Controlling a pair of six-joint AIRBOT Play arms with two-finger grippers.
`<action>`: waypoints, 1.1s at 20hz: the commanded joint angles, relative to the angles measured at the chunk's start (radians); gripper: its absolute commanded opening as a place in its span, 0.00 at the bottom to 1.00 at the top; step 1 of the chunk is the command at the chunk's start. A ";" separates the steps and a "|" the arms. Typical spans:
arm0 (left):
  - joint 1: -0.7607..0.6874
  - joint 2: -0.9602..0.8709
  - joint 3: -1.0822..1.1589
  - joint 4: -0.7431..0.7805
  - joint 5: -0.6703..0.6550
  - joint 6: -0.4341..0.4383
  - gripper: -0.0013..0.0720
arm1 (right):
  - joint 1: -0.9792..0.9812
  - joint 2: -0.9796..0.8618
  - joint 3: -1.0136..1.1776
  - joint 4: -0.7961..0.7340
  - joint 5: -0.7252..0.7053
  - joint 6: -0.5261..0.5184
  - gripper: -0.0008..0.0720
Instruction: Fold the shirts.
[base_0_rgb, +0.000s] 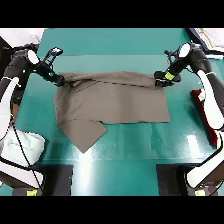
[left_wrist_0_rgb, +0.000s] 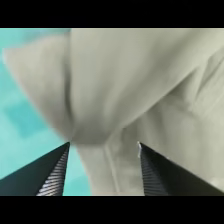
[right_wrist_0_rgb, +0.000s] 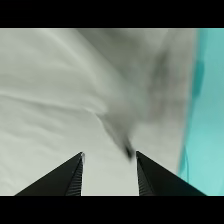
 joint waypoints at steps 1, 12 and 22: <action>0.048 0.015 0.006 0.016 -0.145 -0.093 0.72 | -0.058 0.029 0.001 0.003 0.089 -0.023 0.54; 0.214 0.393 -0.429 -0.298 -0.206 -0.208 0.72 | -0.103 0.159 0.000 0.005 0.149 -0.077 0.54; 0.213 0.746 -1.088 -0.449 -0.093 -0.238 0.72 | -0.071 0.159 0.000 0.142 0.249 -0.127 0.53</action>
